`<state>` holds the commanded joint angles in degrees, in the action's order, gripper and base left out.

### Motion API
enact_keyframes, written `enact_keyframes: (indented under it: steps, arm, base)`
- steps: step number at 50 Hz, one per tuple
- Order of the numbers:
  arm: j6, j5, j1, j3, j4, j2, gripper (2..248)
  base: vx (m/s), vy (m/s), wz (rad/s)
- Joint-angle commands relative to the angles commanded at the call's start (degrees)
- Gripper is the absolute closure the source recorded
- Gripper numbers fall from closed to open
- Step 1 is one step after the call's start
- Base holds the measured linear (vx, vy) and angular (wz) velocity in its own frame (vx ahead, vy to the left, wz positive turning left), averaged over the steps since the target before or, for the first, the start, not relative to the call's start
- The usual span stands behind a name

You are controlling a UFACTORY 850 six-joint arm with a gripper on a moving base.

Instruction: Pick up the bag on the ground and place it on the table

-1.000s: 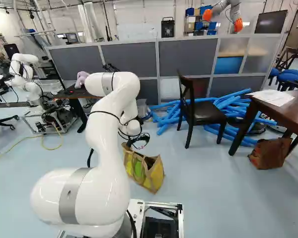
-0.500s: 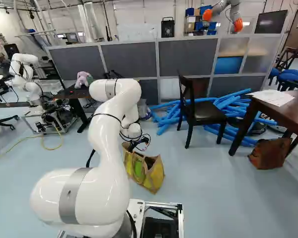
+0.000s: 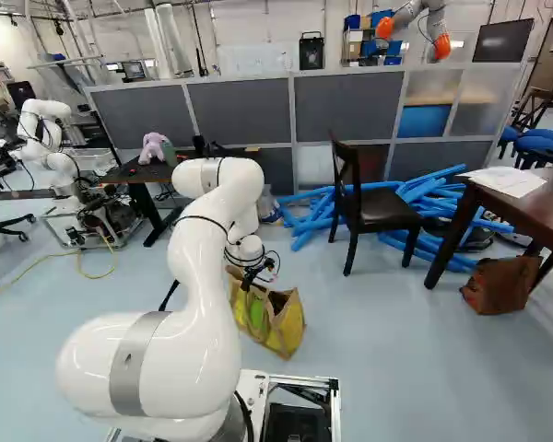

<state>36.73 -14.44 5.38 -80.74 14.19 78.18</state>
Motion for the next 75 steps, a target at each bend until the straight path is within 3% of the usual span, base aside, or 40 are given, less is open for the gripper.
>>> enact_keyframes:
  steps: [5, 12, 54, 55, 60, 61, 65, 66, 70, 71, 75]
  arm:
    - [2.68, 0.34, 0.0, -0.93, 0.0, 1.06, 3]
    - [3.89, 0.85, 0.0, -2.26, 0.0, 2.55, 3]
    - [4.2, 3.19, 0.18, -9.65, 0.0, 10.45, 3]
    - [4.2, 3.19, 0.18, -9.68, 0.0, 10.47, 18]
    - [4.2, 3.19, 0.18, -9.74, 0.0, 10.53, 18]
    - [4.2, 3.19, 0.18, -9.74, 0.0, 10.54, 56]
    - [4.2, 3.19, 0.18, -9.74, 0.0, 10.54, 56]
    - [4.2, 3.19, 0.18, -9.74, 0.0, 10.54, 94]
    - [4.2, 3.19, 0.18, -9.74, 0.0, 10.54, 94]
    - [4.2, 3.19, 0.18, -9.74, 0.0, 10.54, 132]
    - [4.2, 3.19, 0.18, -9.74, 0.0, 10.54, 132]
  base:
    - [0.0, 0.0, 0.0]
    - [0.0, 0.0, 0.0]
    - [0.0, 0.0, 0.0]
    - [0.0, 0.0, 0.0]
    - [0.0, 0.0, 0.0]
    - [0.0, 0.0, 0.0]
    - [0.0, 0.0, 0.0]
    - [0.0, 0.0, 0.0]
    - [0.0, 0.0, 0.0]
    - [0.0, 0.0, 0.0]
    - [0.0, 0.0, 0.0]
